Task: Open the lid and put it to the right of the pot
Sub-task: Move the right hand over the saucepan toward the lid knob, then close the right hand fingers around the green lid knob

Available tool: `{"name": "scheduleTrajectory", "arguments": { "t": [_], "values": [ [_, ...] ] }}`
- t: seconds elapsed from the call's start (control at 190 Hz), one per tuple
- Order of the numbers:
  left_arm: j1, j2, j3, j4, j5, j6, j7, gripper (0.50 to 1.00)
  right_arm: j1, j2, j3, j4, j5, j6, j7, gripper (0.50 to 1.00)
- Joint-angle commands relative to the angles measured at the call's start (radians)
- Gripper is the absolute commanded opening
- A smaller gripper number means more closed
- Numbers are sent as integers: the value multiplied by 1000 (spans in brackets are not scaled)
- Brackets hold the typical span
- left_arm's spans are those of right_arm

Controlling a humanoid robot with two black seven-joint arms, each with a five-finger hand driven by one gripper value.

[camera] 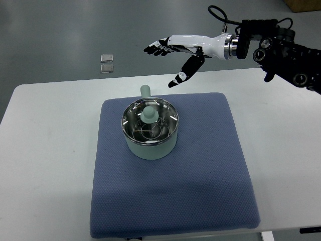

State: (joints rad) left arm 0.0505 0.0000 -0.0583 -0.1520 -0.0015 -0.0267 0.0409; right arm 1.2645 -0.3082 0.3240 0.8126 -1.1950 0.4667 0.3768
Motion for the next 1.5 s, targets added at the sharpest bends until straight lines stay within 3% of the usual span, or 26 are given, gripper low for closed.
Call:
{"name": "scheduleTrajectory", "arguments": {
  "t": [0.0,0.231,0.431,0.74,0.756,1.496],
  "values": [
    [0,0,0,0,0,-2,-1,1000,82,3,-117,14,-83,-11,60,930],
    [0,0,0,-3,0,-2,1,1000,187,95,-348,14,-159,-56,76,930],
    [0,0,0,3,0,-2,1,1000,190,150,-396,7,-169,-100,74,928],
    [0,0,0,3,0,-2,1,1000,180,146,-399,7,-169,-117,77,897],
    [0,0,0,2,0,-2,1,1000,177,141,-399,7,-169,-123,79,872],
    [0,0,2,5,0,-2,-1,1000,113,124,-388,8,-166,-195,89,819]
  ]
}}
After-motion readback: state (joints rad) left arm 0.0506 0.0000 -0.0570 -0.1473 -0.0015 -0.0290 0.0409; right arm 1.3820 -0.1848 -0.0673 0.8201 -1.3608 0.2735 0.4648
